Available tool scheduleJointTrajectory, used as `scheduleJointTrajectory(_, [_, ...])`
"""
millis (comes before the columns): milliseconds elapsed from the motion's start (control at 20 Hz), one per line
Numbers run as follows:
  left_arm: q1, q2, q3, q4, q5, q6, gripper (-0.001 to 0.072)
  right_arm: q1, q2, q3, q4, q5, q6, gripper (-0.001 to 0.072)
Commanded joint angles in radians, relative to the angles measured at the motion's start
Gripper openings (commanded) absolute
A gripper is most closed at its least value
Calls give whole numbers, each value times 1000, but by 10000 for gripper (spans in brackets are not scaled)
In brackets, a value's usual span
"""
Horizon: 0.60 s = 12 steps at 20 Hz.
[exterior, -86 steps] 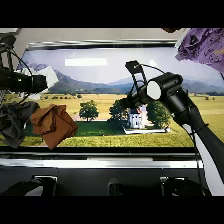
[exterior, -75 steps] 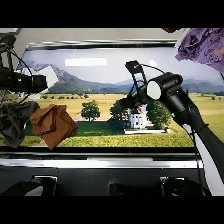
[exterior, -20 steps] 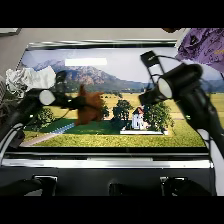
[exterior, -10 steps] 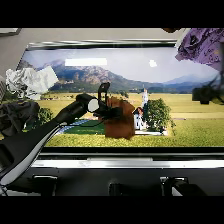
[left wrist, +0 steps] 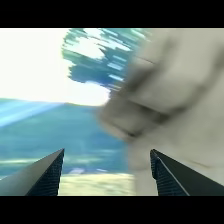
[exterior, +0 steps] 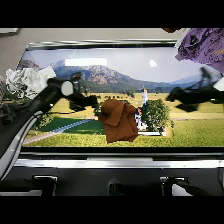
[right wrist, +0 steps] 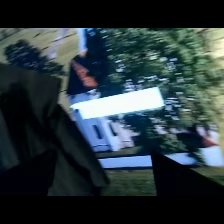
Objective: Fold the clothes and pants, and hang the long-sleeved shirts on hangers.
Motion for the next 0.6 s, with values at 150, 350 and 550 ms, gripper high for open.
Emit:
scheduleJointTrajectory(150, [97, 33, 0, 50, -48, 33, 616, 55, -382, -5, 519, -73, -217, 652])
scheduleJointTrajectory(350, [98, 33, 0, 50, -47, 33, 616, 138, -460, -5, 516, -174, -254, 620])
scheduleJointTrajectory(550, [98, 33, 0, 50, -47, 33, 616, 196, -497, -4, 507, -256, -258, 577])
